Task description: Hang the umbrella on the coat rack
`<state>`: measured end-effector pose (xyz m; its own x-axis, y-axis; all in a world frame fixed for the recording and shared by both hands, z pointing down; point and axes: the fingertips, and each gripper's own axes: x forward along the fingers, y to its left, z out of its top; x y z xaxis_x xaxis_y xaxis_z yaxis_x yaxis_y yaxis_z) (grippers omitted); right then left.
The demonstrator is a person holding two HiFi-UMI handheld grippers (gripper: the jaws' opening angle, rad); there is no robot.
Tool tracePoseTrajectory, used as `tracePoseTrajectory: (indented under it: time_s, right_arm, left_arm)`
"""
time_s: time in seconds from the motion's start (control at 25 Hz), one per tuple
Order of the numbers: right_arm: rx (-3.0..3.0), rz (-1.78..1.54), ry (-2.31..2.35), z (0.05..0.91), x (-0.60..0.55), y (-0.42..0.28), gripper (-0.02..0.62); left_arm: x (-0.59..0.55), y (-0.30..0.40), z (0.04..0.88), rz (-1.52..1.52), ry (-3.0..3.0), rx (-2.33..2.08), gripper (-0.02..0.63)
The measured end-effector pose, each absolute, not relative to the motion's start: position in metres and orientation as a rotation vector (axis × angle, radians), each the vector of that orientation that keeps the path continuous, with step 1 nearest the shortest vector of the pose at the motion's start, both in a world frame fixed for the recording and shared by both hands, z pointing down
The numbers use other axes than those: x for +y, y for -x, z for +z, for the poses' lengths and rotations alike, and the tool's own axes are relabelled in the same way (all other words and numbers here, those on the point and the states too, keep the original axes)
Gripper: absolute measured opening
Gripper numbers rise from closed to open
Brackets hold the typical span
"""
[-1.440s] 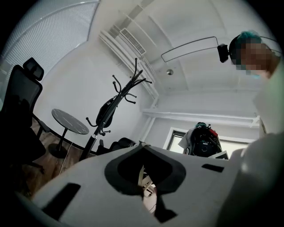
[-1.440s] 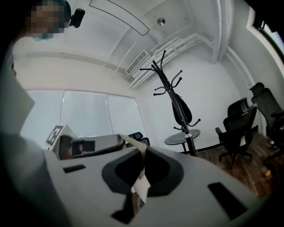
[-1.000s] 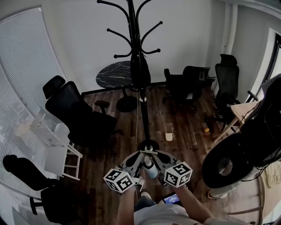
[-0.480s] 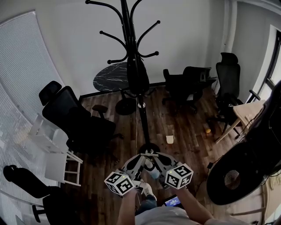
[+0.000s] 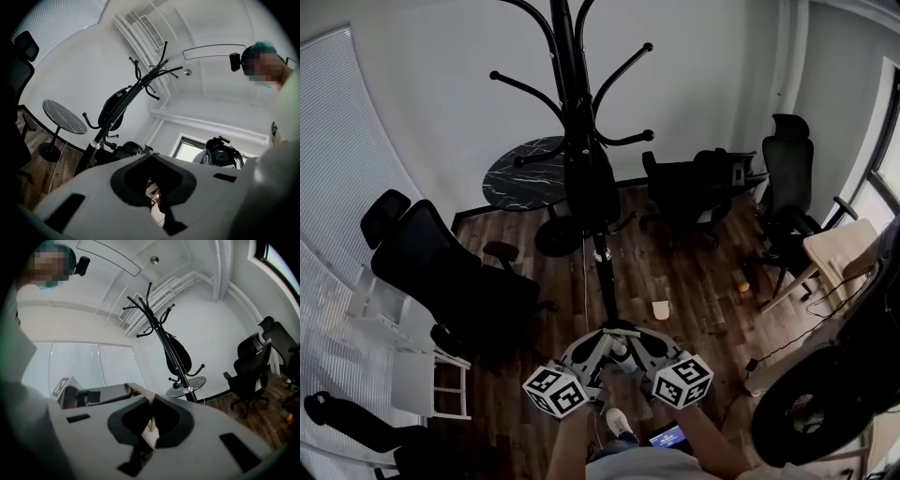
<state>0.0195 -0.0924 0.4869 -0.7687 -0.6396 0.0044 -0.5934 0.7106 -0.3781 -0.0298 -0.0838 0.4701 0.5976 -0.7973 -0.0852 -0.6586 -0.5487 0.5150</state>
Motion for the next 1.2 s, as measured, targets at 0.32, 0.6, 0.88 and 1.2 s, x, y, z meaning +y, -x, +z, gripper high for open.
tracePoseTrajectory:
  time_s: [0.32, 0.6, 0.88, 1.2]
  right_arm:
    - [2.745, -0.561, 1.117, 0.496, -0.155, 0.004, 0.012]
    - [2.72, -0.524, 1.194, 0.496, -0.181, 0.02, 0.012]
    - [2.71, -0.513, 1.225, 0.496, -0.186, 0.026, 0.012]
    - [2.699, -0.537, 1.22, 0.499, -0.19, 0.022, 0.012]
  left_arm:
    - [-0.148, 0.052, 0.477, -0.403, -2.426, -1.071, 0.02]
    - [-0.175, 0.068, 0.477, -0.412, -2.459, -1.001, 0.02]
    - [-0.185, 0.071, 0.476, -0.398, -2.476, -0.971, 0.02]
    - [-0.189, 0.069, 0.478, -0.363, -2.491, -0.978, 0.02]
